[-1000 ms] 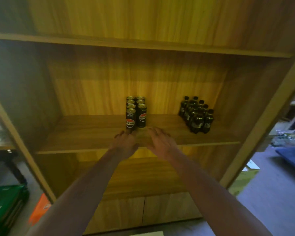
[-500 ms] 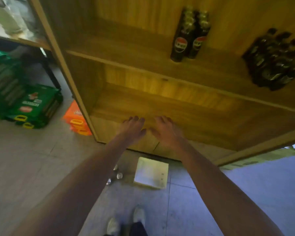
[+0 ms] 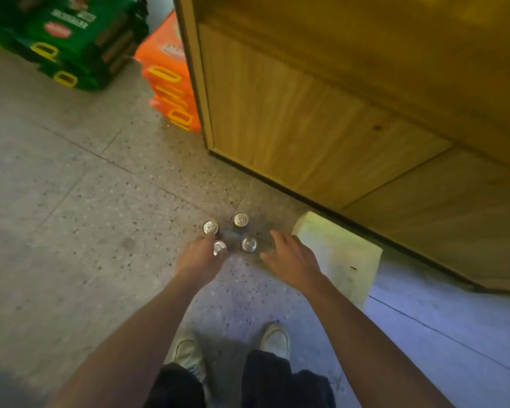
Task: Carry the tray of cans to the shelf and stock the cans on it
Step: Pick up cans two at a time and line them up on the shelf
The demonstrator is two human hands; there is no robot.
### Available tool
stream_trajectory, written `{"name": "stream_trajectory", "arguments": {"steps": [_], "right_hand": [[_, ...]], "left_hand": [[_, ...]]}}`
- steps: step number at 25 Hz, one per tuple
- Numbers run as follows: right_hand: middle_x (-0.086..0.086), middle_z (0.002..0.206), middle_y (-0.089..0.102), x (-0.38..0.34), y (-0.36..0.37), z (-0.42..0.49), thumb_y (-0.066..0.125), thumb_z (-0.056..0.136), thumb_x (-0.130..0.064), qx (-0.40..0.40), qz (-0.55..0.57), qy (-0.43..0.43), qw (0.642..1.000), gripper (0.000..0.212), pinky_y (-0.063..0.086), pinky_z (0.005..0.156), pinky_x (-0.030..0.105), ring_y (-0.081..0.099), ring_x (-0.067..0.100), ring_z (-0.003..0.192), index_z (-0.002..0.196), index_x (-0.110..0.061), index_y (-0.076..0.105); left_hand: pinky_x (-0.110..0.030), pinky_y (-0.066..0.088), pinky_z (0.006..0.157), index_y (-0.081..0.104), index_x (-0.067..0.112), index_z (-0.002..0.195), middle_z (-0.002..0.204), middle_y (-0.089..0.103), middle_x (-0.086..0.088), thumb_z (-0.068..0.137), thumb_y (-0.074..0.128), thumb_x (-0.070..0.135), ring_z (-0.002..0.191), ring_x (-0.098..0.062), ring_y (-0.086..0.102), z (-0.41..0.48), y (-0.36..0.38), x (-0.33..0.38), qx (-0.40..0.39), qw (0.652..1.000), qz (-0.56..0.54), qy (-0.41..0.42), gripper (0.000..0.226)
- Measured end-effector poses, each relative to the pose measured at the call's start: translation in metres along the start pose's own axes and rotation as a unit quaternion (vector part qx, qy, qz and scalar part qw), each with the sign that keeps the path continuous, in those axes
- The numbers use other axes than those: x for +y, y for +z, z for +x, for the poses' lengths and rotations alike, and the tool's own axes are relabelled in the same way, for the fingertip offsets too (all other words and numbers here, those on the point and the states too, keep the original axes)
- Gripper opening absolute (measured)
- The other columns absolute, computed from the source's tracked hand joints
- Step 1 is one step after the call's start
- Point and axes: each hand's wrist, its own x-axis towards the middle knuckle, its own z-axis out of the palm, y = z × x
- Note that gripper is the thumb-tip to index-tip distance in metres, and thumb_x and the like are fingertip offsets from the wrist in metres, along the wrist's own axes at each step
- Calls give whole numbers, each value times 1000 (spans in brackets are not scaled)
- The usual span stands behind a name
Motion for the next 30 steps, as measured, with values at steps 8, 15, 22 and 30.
{"name": "stream_trajectory", "arguments": {"steps": [8,15,22,30], "right_hand": [[5,147,50,47,211,126,72,71,-69,18,138,25,990,98,48,100,42,53,26,130,148,-24,32],[-14,110,71,44,248,153,83,65,-55,143,302,29,942,63,56,83,40,67,11,102,117,-35,53],[-19,110,70,14,139,91,78,61,-71,181,320,31,929,71,56,82,31,66,5,101,120,-39,54],[-16,98,70,-51,-194,-80,80,61,-68,254,305,-3,918,61,53,73,25,65,4,90,104,-31,58]], "left_hand": [[-40,47,92,51,14,132,127,63,-10,71,81,45,118,-30,58,109,201,-111,80,967,-221,-103,74],[-43,53,83,64,20,113,104,73,-3,64,87,32,99,-28,68,132,232,-107,200,918,-333,-75,55],[-36,53,75,66,23,103,92,74,1,63,85,36,91,-25,70,63,138,-65,206,925,-312,-64,46],[-38,54,72,65,21,99,88,73,1,64,83,40,85,-23,69,-93,-161,116,188,943,-273,23,44]]}}
